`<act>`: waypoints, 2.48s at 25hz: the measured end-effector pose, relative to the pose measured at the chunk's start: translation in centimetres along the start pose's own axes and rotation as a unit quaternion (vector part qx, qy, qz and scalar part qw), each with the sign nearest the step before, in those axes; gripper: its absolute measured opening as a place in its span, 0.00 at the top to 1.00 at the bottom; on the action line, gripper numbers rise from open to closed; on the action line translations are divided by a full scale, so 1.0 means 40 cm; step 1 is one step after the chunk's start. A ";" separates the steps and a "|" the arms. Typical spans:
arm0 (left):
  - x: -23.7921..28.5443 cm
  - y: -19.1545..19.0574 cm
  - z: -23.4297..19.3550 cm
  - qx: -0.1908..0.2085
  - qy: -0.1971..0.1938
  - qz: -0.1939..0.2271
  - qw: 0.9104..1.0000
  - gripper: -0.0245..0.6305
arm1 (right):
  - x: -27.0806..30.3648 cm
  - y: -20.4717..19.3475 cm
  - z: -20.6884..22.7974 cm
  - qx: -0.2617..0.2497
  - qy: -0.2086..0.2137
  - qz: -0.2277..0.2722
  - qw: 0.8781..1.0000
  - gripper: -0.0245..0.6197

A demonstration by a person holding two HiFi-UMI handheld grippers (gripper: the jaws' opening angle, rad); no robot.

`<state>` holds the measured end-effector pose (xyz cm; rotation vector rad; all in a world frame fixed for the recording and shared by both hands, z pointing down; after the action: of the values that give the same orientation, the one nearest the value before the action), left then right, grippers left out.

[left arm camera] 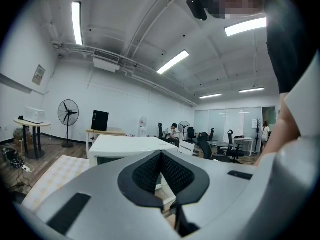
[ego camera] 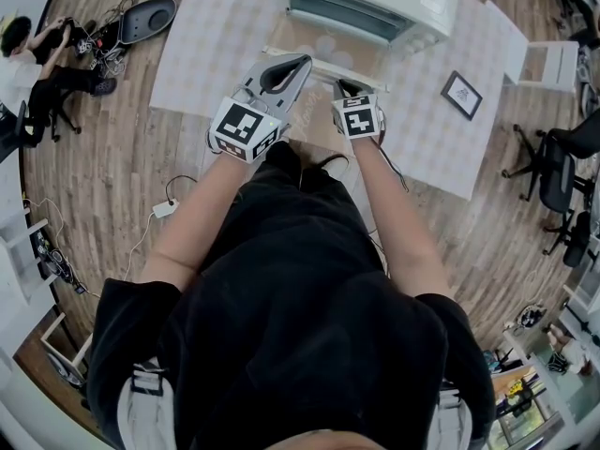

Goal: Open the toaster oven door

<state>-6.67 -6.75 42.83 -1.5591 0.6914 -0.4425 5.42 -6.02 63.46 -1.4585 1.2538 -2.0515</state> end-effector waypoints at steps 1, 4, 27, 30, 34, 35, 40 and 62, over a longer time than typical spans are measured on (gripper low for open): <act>0.001 -0.001 -0.001 0.000 0.000 0.000 1.000 0.94 | 0.002 -0.006 -0.002 0.009 -0.004 -0.002 1.000 0.90; 0.004 -0.002 -0.002 0.000 -0.002 -0.001 1.000 0.94 | 0.011 -0.026 -0.004 0.033 -0.019 -0.003 0.999 0.90; 0.024 -0.027 -0.039 -0.005 -0.008 -0.011 1.000 0.94 | 0.067 -0.179 0.004 0.179 -0.052 -0.045 0.981 0.90; 0.031 -0.031 -0.041 -0.004 -0.009 -0.012 1.000 0.94 | 0.071 -0.189 0.008 0.182 -0.049 -0.050 0.981 0.90; 0.040 -0.033 -0.049 -0.006 -0.012 -0.014 1.000 0.94 | 0.077 -0.201 0.011 0.188 -0.050 -0.060 0.979 0.90; 0.041 -0.033 -0.051 -0.006 -0.012 -0.014 1.000 0.94 | 0.079 -0.203 0.009 0.188 -0.049 -0.062 0.979 0.90; 0.051 -0.033 -0.052 -0.008 -0.015 -0.013 1.000 0.94 | 0.072 -0.198 0.006 0.181 -0.043 -0.062 0.981 0.89; 0.111 -0.037 -0.057 -0.013 -0.029 -0.009 0.999 0.94 | 0.018 -0.120 -0.009 0.162 0.004 -0.035 0.986 0.85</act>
<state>-4.60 -11.39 44.02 -1.5977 0.6412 -0.4025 5.82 -3.65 67.70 -1.3583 0.8293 -2.1837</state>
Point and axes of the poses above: the fingertips, and each gripper's own axes: x forward along the fingers, z to its right, y out of its top, the point moved 4 cm from there along -x, backward along the fingers, and after that the axes turned 14 degrees about z, right-handed, at the moved point
